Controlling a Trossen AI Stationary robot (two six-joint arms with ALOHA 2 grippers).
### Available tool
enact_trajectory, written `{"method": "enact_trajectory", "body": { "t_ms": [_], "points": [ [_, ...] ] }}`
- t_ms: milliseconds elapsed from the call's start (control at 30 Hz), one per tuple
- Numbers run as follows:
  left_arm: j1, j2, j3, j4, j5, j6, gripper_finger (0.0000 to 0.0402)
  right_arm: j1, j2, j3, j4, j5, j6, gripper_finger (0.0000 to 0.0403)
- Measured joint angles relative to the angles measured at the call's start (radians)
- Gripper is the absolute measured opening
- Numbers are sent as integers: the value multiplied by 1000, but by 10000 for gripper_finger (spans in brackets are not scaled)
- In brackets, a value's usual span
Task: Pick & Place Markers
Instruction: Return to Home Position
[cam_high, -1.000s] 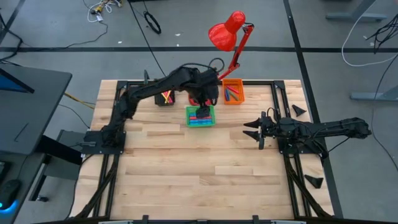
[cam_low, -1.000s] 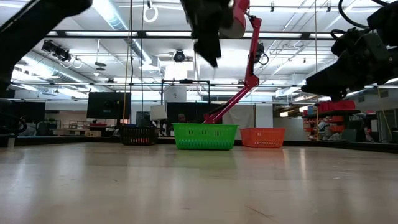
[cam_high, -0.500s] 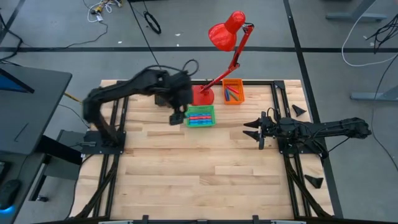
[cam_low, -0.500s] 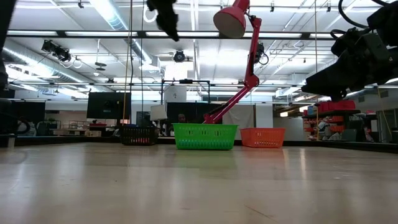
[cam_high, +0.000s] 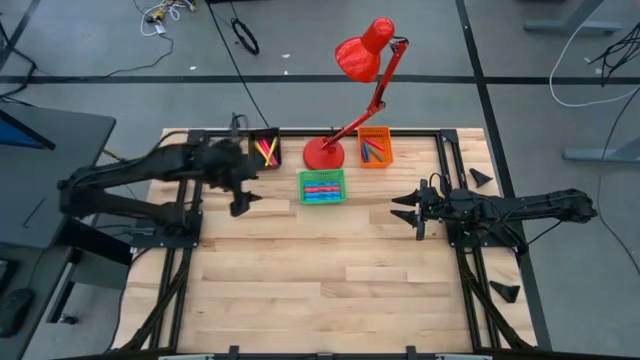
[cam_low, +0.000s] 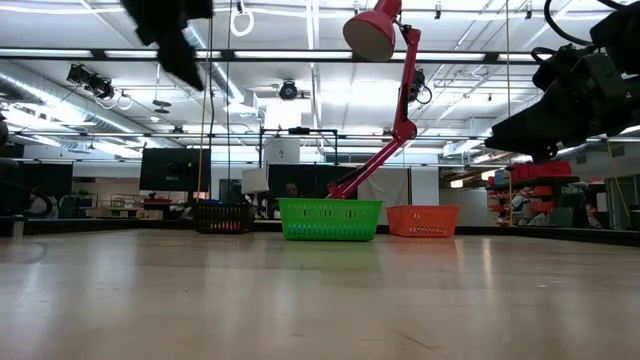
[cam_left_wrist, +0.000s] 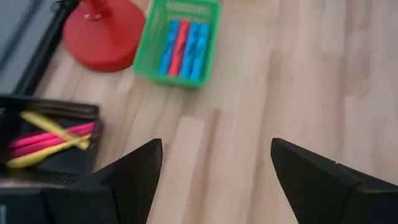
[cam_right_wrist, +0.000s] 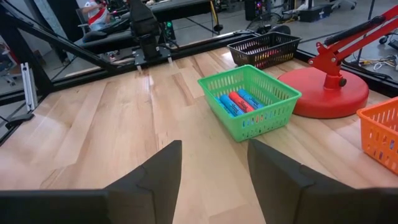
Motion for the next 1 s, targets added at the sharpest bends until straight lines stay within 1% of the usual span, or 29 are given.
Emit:
{"method": "enact_trajectory", "body": {
  "t_ms": [100,167,300,367,533,733,867,1000],
  "points": [
    [0,-122,-103,-7,-56,50,307,0,0,0,0,0,0,185],
    [0,-205,-162,6,-61,22,307,0,0,0,0,0,0,185],
    [0,-368,-277,119,-21,-55,307,0,0,0,0,0,0,185],
    [0,-445,-328,207,3,-55,307,0,0,0,0,0,0,185],
    [0,-605,-439,388,24,-68,307,0,0,0,0,0,0,185],
    [0,-750,-552,467,22,29,307,0,0,0,0,0,0,185],
    [0,-838,-640,525,15,36,307,0,0,0,0,0,0,185],
    [0,-924,-734,597,46,24,307,0,0,0,0,0,0,185]
  ]
}}
